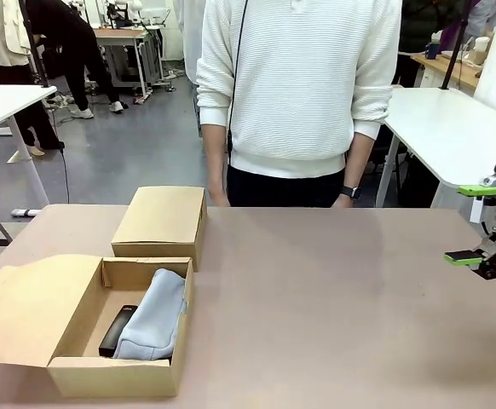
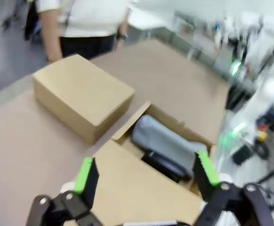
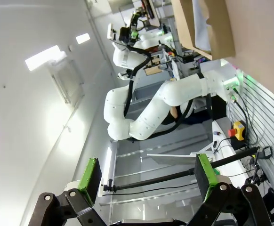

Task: Place items inside the box.
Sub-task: Close the lid of the Mailer Box closest to the robot.

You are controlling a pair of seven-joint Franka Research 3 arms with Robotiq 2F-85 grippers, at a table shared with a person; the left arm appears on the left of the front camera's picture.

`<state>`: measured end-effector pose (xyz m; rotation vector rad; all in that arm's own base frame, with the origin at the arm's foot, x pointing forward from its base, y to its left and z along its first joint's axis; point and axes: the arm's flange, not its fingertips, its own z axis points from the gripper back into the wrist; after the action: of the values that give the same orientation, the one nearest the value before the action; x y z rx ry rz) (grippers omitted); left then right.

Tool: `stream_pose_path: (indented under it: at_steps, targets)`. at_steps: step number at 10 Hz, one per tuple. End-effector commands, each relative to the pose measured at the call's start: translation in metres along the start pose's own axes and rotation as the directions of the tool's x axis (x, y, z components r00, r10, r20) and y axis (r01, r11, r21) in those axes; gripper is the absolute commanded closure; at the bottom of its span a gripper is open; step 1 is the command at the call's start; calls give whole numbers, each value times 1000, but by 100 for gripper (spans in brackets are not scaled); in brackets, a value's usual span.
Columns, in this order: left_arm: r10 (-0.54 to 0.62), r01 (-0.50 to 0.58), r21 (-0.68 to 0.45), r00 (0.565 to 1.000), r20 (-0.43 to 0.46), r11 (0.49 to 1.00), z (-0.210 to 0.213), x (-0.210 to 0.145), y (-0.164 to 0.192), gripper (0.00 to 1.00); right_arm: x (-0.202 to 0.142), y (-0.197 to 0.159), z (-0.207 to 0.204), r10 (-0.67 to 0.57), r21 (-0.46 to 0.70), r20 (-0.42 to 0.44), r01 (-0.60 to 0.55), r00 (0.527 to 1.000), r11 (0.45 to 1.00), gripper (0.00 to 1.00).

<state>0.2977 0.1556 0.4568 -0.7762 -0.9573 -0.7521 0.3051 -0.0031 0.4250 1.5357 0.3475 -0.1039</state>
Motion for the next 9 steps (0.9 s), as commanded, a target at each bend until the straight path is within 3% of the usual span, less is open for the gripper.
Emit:
stream_pose_path:
  at_steps: [1,3,4,8,9]
  targets:
    - [-465,464,43,884,52,885,1,-50,-11,0,0,5,-1,-17,19,1,17,1000,1000,0]
    - [-485,486,-1,871,-75,874,-9,-87,-8,0,0,5,-1,-17,19,1,17,1000,1000,0]
    - [-314,313,-26,948,-60,949,12,-25,4,0,0,5,-1,-17,19,1,17,1000,1000,0]
    - [-356,354,-40,931,-80,934,11,-37,10,0,0,5,-1,-17,19,1,17,1000,1000,0]
    - [-345,393,233,912,-221,889,0,-58,26,0,0,5,-1,-17,19,1,17,1000,1000,0]
